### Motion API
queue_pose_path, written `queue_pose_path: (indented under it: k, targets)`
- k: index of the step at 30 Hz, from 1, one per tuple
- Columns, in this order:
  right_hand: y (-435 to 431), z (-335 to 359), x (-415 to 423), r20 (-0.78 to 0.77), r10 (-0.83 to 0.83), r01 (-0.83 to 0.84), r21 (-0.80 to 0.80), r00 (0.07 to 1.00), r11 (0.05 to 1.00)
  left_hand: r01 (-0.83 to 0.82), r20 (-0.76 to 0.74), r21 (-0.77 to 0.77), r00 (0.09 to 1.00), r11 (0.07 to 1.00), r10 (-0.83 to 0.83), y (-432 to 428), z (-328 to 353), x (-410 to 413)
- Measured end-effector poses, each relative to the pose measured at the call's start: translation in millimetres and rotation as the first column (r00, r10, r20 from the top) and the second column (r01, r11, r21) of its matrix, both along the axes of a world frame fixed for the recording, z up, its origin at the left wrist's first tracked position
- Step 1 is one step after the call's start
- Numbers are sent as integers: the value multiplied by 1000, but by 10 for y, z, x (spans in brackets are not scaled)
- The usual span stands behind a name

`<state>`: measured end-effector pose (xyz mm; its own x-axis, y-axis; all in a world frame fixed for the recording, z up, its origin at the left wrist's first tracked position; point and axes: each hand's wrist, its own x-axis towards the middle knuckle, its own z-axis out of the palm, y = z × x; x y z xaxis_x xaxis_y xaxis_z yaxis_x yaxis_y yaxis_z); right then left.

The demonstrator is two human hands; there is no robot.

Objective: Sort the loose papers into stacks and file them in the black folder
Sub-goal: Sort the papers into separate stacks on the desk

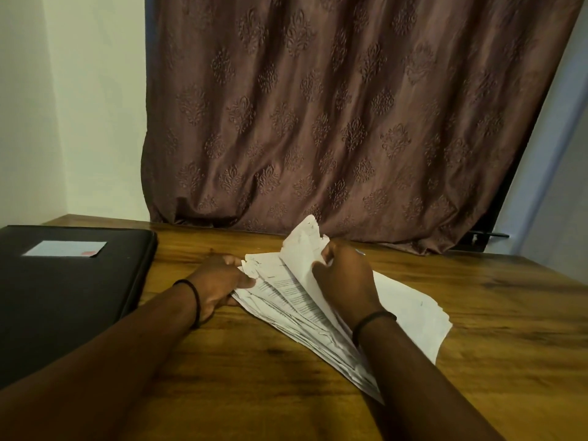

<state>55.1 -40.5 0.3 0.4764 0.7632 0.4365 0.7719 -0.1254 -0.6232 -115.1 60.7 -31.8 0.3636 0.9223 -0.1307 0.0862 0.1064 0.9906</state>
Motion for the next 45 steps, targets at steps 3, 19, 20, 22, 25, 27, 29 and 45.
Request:
queue_pose_path:
  k: [3,19,20,22,25,27,29,45]
  targets:
    - [-3,7,-40,27,39,-38,-12,999,999,3,-3,1,1000,1000,-3,18,-7,3]
    - [92,-100,-7,-406,159,-161,28,900,986,-2,18,6,1000,1000,1,42,-14,9]
    - [91,-104,1,-390,154,-159,20,908,987,0,15,6,1000,1000,0,39,-15,11]
    - [76,-96,3,-242,131,-138,-11,961,990,1,15,5,1000,1000,-1,37,-19,14]
    - [14,-48,-63,-109,147,-152,-42,983,987,3,17,14,1000,1000,-3,33,-18,5]
    - [-36,-19,-101,-55,184,-186,-30,981,982,6,22,19,1000,1000,-7,27,-15,3]
    - [-46,-12,-93,34,203,-202,-31,979,979,9,24,26,1000,1000,-10,18,-18,2]
    - [20,-98,-146,371,276,-111,-409,887,906,-9,11,30,1000,1000,9,29,-26,3]
